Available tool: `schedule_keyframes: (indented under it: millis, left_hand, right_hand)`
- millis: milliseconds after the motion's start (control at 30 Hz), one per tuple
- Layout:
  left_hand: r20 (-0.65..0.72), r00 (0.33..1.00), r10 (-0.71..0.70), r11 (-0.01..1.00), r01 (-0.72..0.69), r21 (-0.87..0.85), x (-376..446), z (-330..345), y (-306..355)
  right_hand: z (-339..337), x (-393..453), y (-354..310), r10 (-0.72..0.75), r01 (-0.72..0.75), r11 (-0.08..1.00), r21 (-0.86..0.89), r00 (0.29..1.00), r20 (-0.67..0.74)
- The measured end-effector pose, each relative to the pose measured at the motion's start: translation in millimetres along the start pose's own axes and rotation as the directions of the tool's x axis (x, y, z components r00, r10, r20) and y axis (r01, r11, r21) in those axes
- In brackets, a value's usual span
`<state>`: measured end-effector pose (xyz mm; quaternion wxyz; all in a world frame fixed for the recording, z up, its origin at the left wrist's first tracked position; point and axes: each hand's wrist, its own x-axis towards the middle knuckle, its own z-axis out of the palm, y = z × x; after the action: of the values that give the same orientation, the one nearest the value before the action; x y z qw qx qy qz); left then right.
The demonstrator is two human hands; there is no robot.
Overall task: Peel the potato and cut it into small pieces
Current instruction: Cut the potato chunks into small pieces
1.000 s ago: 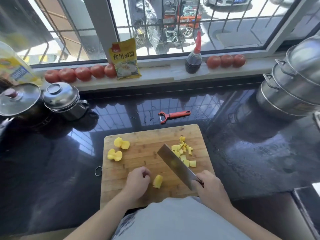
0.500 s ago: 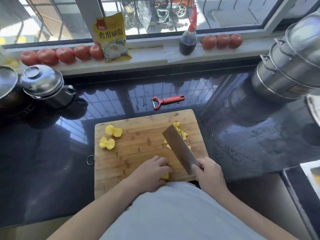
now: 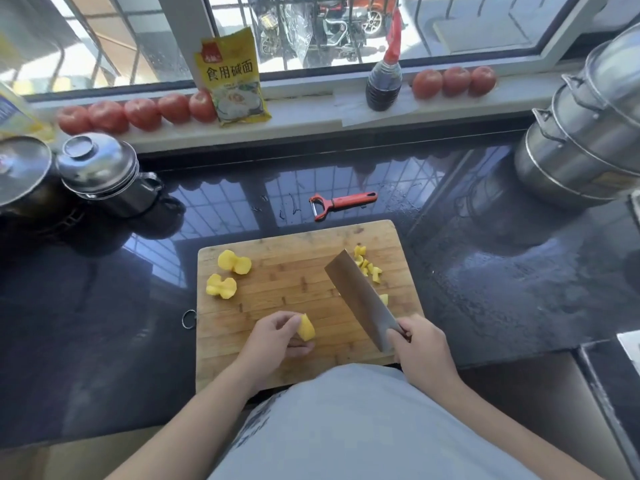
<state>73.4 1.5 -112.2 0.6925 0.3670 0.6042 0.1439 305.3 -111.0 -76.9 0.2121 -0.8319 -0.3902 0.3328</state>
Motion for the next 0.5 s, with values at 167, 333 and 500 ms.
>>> schedule_keyframes:
  millis: [167,333,500]
  left_hand:
    - [-0.1,0.99,-0.098,0.981,0.113,0.158,8.8,-5.3,3.7]
    - [-0.162,0.964,0.209,0.675,-0.022,0.738,24.7,-16.6,9.5]
    - [-0.026,0.923,0.385,0.392,-0.138,0.909,20.2,-30.6,24.3]
  right_hand:
    - [3.7,1.2,-4.4,-0.03,0.031,0.999,-0.019,0.998,0.046]
    - [5.2,-1.9,-4.8,-0.048,0.052,0.997,-0.061,0.997,0.064]
    - [3.4,-4.3,-1.5,-0.011,0.014,0.998,-0.059,0.999,0.052]
